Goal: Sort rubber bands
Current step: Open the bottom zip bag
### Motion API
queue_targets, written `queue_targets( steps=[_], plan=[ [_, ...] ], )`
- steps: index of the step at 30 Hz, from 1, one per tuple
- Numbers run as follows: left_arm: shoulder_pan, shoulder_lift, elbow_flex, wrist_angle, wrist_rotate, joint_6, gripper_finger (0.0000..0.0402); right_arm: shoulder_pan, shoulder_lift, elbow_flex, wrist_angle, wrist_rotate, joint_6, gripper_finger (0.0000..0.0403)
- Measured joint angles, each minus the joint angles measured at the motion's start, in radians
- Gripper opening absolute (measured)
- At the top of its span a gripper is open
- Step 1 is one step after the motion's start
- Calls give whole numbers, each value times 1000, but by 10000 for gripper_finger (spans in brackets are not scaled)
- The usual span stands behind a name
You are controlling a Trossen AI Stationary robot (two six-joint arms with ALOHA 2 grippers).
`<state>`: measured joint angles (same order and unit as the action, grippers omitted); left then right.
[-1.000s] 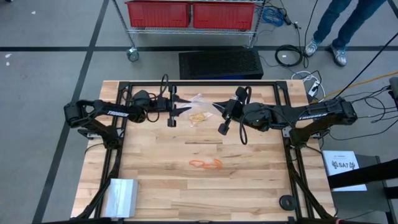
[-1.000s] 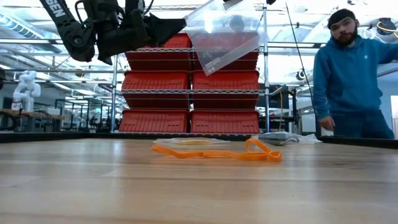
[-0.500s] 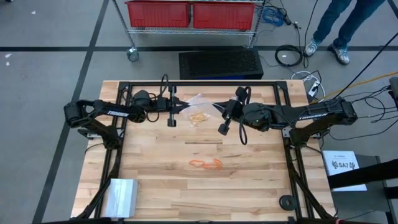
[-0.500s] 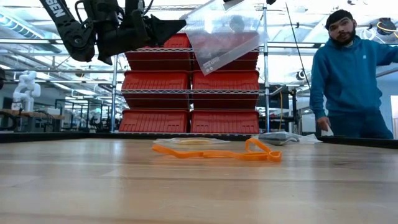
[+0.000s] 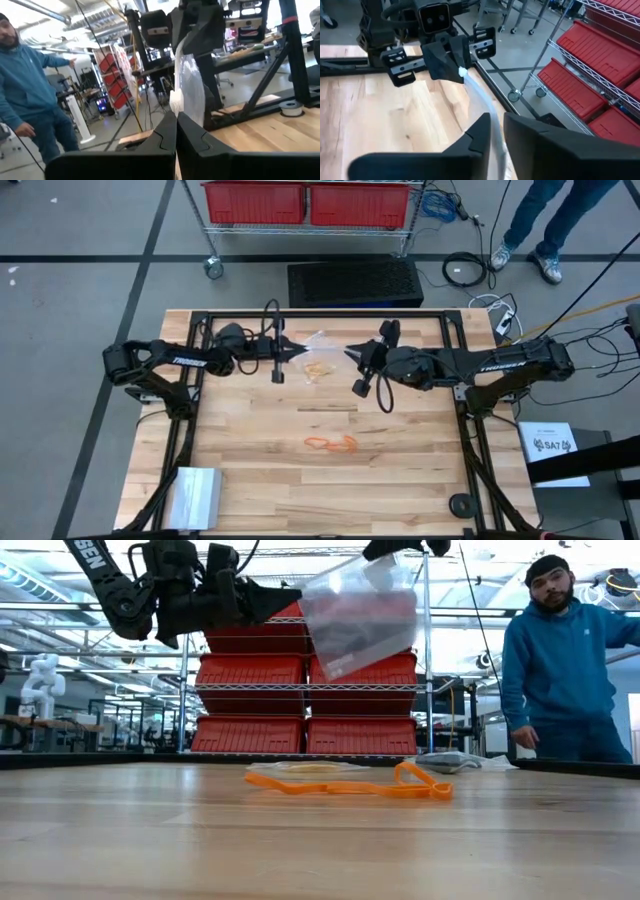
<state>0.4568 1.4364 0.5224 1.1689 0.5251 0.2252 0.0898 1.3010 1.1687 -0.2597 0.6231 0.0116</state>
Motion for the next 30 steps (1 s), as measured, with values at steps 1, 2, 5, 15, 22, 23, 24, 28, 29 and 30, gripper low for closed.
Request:
queue_targets(
  steps=[1,2,5,15,22,23,24,28,29,30],
  plan=[
    [0,0,0,-9,0,1,1,-3,0,0,-6,0,0,51],
    [0,0,0,-17,0,1,1,-5,0,0,-11,0,0,58],
    [1,0,0,-57,0,9,1,-17,0,0,-30,0,0,79],
    [3,0,0,-155,0,44,0,-74,0,0,-81,0,-1,127],
    [15,0,0,-276,-6,53,0,-131,9,0,-65,-153,42,135],
    [16,0,0,-282,-8,53,0,-141,17,0,-55,-181,52,135],
    [16,0,0,-286,-12,54,0,-150,33,0,-47,-212,55,135],
    [14,0,0,-301,-29,74,0,-181,129,0,39,-343,46,135],
    [14,0,0,-300,-30,74,0,-186,155,0,73,-372,35,135],
    [14,0,0,-299,-32,74,0,-190,178,0,105,-399,26,135]
  ],
)
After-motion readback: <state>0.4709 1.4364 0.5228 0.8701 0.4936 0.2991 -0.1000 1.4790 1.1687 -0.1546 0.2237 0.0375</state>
